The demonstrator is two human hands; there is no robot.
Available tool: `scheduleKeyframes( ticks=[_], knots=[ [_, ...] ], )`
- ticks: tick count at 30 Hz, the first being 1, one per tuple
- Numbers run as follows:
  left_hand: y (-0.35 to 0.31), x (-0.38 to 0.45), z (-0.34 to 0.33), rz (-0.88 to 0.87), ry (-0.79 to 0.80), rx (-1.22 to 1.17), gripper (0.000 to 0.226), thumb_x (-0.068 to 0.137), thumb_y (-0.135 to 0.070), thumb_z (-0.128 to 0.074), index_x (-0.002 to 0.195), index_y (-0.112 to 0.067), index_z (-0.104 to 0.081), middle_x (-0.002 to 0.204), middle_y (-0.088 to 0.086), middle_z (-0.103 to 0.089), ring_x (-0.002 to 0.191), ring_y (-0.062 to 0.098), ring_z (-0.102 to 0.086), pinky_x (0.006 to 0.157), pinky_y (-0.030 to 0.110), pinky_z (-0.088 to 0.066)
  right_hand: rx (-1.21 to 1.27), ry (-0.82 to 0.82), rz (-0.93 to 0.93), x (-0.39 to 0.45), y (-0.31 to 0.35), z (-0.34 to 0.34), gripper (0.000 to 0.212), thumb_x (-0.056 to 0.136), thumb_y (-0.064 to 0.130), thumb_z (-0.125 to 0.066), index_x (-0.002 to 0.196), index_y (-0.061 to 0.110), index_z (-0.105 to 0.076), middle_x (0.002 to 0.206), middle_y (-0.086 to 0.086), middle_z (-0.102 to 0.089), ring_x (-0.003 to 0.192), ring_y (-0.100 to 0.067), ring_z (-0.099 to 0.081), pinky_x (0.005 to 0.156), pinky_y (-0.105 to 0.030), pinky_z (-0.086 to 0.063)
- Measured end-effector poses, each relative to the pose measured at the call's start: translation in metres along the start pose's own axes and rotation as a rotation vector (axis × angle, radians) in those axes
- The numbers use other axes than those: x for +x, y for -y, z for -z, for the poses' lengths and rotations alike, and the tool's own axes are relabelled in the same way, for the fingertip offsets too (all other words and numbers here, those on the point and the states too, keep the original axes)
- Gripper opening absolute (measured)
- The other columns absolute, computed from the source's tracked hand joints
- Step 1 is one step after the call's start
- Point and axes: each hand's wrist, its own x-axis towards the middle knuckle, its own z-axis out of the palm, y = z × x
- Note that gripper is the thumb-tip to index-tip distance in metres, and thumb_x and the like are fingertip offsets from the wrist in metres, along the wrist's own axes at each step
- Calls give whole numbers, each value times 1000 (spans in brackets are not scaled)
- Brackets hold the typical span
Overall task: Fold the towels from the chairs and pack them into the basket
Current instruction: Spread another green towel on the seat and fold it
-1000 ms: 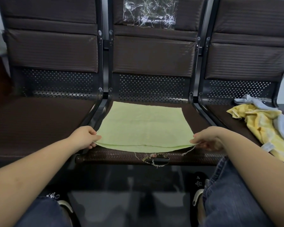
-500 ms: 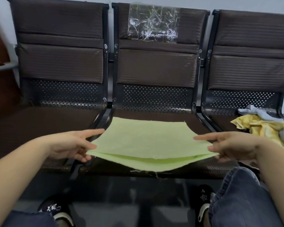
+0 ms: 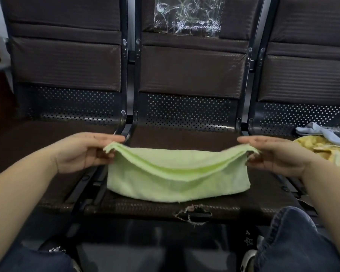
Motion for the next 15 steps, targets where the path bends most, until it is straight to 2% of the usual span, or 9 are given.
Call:
scheduleKeyframes(
  ticks=[1, 2, 3, 4, 5, 7, 10, 12, 15],
  knots=[
    [-2, 9, -1, -57, -54, -56, 46, 52, -28, -90, 95, -15, -78, 102, 12, -72, 80, 16, -68, 67, 27, -58, 26, -83, 73, 11, 1, -1, 73, 25, 32, -98, 92, 14, -77, 85, -6, -72, 71, -15, -67, 63, -28, -58],
    [-4, 17, -4, -105, -115, -111, 22, 73, -21, -75, 94, -16, -78, 98, 10, -73, 82, 16, -67, 69, 26, -58, 58, -170, 136, 20, 1, -5, 61, 37, 30, -95, 93, 14, -75, 81, -3, -72, 72, -14, -67, 64, -27, -58],
    [-4, 28, -5, -144, -175, -131, 20, 87, -13, -59, 95, -16, -77, 92, 6, -73, 83, 15, -66, 72, 27, -58, 94, -256, 194, 31, 0, -6, 42, 56, 25, -87, 93, 15, -71, 78, 0, -72, 73, -12, -65, 66, -26, -58],
    [-3, 37, -9, -162, -226, -105, 28, 93, -8, -48, 97, -17, -74, 88, 1, -73, 84, 14, -64, 77, 28, -57, 120, -343, 232, 42, -5, -8, 21, 74, 19, -76, 93, 17, -68, 79, 2, -70, 74, -11, -64, 70, -26, -56],
    [1, 47, -10, -171, -257, -34, 29, 96, -6, -44, 100, -20, -70, 88, -3, -73, 85, 12, -63, 84, 29, -53, 90, -435, 240, 52, -11, -9, 9, 85, 15, -66, 93, 20, -66, 81, 4, -68, 77, -10, -62, 76, -27, -53],
    [13, 66, -15, -139, -322, 198, 26, 97, -9, -47, 100, -27, -66, 101, -5, -71, 92, 8, -60, 91, 26, -43, -79, -575, 190, 72, -28, -9, 7, 89, 16, -63, 93, 20, -66, 85, 6, -65, 82, -10, -58, 78, -24, -45],
    [32, 96, -19, -16, -331, 554, 24, 95, -15, -55, 105, -32, -67, 128, -2, -59, 108, 9, -50, 89, 24, -35, -253, -638, 87, 93, -52, -12, 6, 86, 17, -69, 92, 17, -68, 86, 3, -66, 80, -11, -59, 70, -21, -47],
    [40, 113, -28, 18, -302, 629, 26, 94, -14, -55, 114, -26, -67, 137, -2, -53, 112, 9, -47, 90, 22, -33, -294, -648, 28, 102, -59, -16, 3, 85, 20, -70, 88, 19, -70, 90, 2, -67, 82, -14, -60, 73, -26, -48],
    [49, 132, -44, 23, -254, 737, 24, 93, -14, -55, 102, -32, -69, 138, 0, -52, 124, 18, -48, 98, 30, -37, -357, -613, 16, 115, -65, -29, 4, 86, 21, -70, 88, 18, -69, 84, 4, -63, 76, -11, -56, 67, -22, -44]
  ],
)
